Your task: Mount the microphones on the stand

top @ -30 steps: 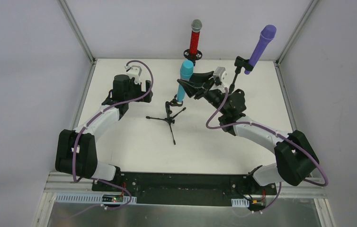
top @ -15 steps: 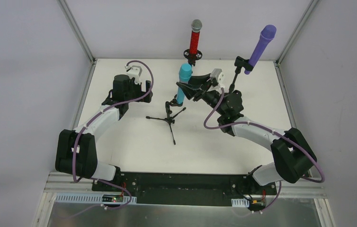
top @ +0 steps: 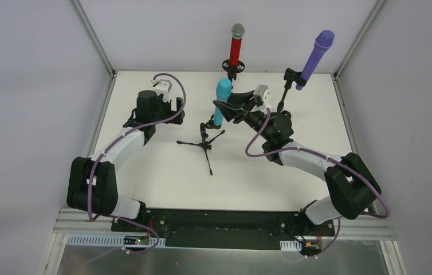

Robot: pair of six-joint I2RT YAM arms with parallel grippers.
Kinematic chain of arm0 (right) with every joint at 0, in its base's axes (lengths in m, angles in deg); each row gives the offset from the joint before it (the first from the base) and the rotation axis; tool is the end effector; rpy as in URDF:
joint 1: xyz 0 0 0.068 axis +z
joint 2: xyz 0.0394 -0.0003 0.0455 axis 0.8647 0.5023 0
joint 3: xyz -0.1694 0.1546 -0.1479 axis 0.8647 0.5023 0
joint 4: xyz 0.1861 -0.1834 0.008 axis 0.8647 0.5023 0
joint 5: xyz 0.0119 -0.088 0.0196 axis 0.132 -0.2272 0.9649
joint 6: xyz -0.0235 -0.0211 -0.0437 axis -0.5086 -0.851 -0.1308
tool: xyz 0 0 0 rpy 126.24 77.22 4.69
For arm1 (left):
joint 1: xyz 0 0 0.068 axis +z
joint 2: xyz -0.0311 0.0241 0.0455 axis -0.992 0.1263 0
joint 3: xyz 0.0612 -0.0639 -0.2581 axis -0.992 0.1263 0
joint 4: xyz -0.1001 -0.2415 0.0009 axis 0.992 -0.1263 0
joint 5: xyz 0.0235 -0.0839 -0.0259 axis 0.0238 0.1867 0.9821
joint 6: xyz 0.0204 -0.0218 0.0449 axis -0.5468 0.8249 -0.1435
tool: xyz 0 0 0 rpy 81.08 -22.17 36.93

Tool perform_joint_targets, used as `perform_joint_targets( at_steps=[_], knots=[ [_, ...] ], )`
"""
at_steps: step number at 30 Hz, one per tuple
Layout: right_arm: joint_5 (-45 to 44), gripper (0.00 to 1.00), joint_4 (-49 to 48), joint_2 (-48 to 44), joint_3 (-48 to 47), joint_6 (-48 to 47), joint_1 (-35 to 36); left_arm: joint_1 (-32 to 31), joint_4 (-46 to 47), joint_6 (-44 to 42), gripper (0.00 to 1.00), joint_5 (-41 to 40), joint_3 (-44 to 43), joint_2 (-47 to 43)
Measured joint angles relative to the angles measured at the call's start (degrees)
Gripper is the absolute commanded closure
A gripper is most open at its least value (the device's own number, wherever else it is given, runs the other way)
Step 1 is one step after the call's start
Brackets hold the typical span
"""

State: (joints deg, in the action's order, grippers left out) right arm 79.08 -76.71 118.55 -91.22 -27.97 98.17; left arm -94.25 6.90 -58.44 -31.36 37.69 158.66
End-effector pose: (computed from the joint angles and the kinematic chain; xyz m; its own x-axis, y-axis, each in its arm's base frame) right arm 0.2372 0.2022 0.3282 0.4991 0.3038 -0.8115 -0.7618 0.6001 -0.2439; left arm 0.3144 -0.0696 0.2645 -0.3520 0.0350 -0.9353 0.3270 0.9409 -0.0878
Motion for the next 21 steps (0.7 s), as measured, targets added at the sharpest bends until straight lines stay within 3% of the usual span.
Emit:
perform_joint_targets(
  at_steps=[21],
  knots=[
    [-0.07, 1.0, -4.04, 1.49, 1.84, -0.87, 0.33, 0.0, 0.07, -0.09, 0.0, 0.42, 0.0, 0.0]
  ],
)
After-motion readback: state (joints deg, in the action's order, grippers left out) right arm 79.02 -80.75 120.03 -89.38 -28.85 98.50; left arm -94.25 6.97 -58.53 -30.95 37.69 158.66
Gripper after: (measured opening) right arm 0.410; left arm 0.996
